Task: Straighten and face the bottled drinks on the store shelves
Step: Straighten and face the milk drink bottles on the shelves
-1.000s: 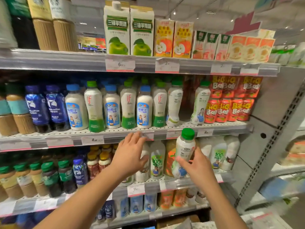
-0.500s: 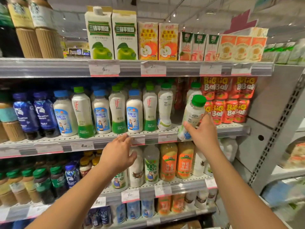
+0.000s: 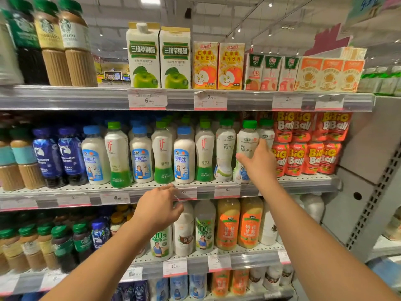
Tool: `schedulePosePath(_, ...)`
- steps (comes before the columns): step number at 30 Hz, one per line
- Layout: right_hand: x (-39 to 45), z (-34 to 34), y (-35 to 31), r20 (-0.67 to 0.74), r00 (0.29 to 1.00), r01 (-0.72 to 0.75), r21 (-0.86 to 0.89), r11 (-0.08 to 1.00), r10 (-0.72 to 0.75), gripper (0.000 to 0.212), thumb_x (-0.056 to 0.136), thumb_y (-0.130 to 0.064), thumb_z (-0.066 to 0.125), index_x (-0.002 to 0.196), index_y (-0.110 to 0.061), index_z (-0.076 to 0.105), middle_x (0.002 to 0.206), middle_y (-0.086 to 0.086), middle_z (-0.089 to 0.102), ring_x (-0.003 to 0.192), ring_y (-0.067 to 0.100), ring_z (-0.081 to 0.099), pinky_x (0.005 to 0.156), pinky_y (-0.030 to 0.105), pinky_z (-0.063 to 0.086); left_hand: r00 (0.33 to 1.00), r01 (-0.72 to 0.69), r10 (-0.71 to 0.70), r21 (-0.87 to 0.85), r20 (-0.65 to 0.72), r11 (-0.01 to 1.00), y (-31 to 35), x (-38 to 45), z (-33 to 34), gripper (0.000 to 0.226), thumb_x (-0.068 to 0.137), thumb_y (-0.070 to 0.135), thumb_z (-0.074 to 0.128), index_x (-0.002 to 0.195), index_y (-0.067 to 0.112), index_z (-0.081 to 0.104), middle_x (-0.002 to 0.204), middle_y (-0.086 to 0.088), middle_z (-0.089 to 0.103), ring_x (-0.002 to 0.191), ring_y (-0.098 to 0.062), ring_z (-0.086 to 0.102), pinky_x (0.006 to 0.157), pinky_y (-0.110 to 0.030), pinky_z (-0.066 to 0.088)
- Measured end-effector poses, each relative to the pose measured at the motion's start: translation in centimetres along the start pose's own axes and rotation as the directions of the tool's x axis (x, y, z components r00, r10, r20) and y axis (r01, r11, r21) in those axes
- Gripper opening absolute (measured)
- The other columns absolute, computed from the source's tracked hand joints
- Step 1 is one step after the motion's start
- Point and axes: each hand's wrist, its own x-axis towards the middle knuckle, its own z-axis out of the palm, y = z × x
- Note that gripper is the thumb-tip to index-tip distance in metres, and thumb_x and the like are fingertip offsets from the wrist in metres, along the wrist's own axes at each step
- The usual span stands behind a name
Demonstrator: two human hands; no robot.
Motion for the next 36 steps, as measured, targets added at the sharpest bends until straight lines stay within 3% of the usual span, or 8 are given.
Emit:
schedulePosePath(5, -0.7, 0.5, 0.2, -0.048, 0.998, 0.026, -0.036, 0.999, -0.028, 0.068, 0.090, -0.035, 0.076, 0.140, -0.009, 0.038, 0.130, 0.015, 0.061, 0.117, 0.036, 0.060, 0.091, 0.043, 0.051, 0.999, 0.031, -0.031, 0.025, 0.009, 0.999, 0.0, -0.1, 0.3, 0.049, 0.088, 0.051, 0.051, 0.129, 0.028, 0.064, 0.149, 0.011, 0.053, 0.107, -0.023, 0.068, 0.083, -0.037, 0.059)
schedulePosePath(9, -1.5, 0.9, 1.5, -0.073, 0.997, 0.033, -0.044, 0.998, -0.037, 0.064, 0.088, -0.036, 0.077, 0.137, -0.012, 0.044, 0.125, 0.012, 0.065, 0.111, 0.033, 0.063, 0.089, 0.042, 0.052, 1.000, 0.021, -0.020, 0.030, -0.007, 0.999, -0.2, 0.0, 0.5, 0.050, 0.088, 0.051, 0.050, 0.130, 0.028, 0.063, 0.151, 0.011, 0.050, 0.111, -0.021, 0.066, 0.083, -0.036, 0.059)
schedulePosePath(13, -3.6, 1.3, 3.9, -0.116, 0.993, 0.011, -0.069, 0.998, -0.019, 0.052, 0.085, -0.043, 0.078, 0.122, -0.016, 0.054, 0.110, 0.004, 0.068, 0.099, 0.027, 0.064, 0.080, 0.037, 0.049, 1.000, 0.010, -0.009, 0.032, -0.011, 0.999, -0.5, 0.0, 1.0, 0.054, 0.089, 0.054, 0.048, 0.135, 0.028, 0.059, 0.155, 0.011, 0.044, 0.121, -0.017, 0.062, 0.089, -0.035, 0.057)
schedulePosePath(19, -4.3, 2.8, 5.6, -0.089, 0.996, -0.034, -0.181, 0.983, 0.018, 0.040, 0.086, -0.055, 0.073, 0.101, -0.020, 0.060, 0.092, -0.001, 0.070, 0.087, 0.025, 0.064, 0.067, 0.033, 0.043, 1.000, 0.010, -0.008, 0.060, -0.027, 0.998, -0.4, 0.2, 1.3, 0.054, 0.089, 0.055, 0.048, 0.134, 0.027, 0.060, 0.155, 0.010, 0.045, 0.120, -0.017, 0.062, 0.087, -0.034, 0.057)
schedulePosePath(25, -3.5, 3.3, 5.6, -0.087, 0.996, -0.011, -0.244, 0.970, -0.010, 0.035, 0.091, -0.050, 0.070, 0.104, -0.017, 0.065, 0.099, 0.003, 0.073, 0.093, 0.030, 0.067, 0.069, 0.034, 0.044, 1.000, 0.017, -0.016, 0.047, -0.013, 0.999, -0.4, 0.2, 1.4, 0.051, 0.087, 0.056, 0.049, 0.132, 0.034, 0.061, 0.155, 0.010, 0.045, 0.117, -0.017, 0.064, 0.086, -0.033, 0.056)
schedulePosePath(32, -3.4, 2.6, 4.3, -0.053, 0.998, -0.042, -0.295, 0.954, 0.027, 0.029, 0.094, -0.045, 0.067, 0.108, -0.020, 0.067, 0.101, 0.004, 0.073, 0.094, 0.031, 0.067, 0.069, 0.035, 0.048, 1.000, 0.023, -0.022, 0.070, -0.009, 0.997, -0.3, 0.3, 1.4, 0.050, 0.087, 0.056, 0.048, 0.127, 0.029, 0.064, 0.152, 0.008, 0.049, 0.108, -0.019, 0.067, 0.081, -0.033, 0.057)
schedulePosePath(36, -4.7, 1.7, 1.8, -0.098, 0.990, 0.083, -0.206, 0.975, -0.105, 0.021, 0.095, -0.032, 0.059, 0.110, -0.021, 0.068, 0.106, -0.002, 0.070, 0.094, 0.024, 0.063, 0.073, 0.035, 0.048, 1.000, 0.001, 0.000, 0.054, -0.010, 0.999, -0.5, 0.2, 1.5, 0.050, 0.087, 0.057, 0.048, 0.127, 0.030, 0.062, 0.152, 0.008, 0.048, 0.111, -0.019, 0.065, 0.083, -0.035, 0.058)
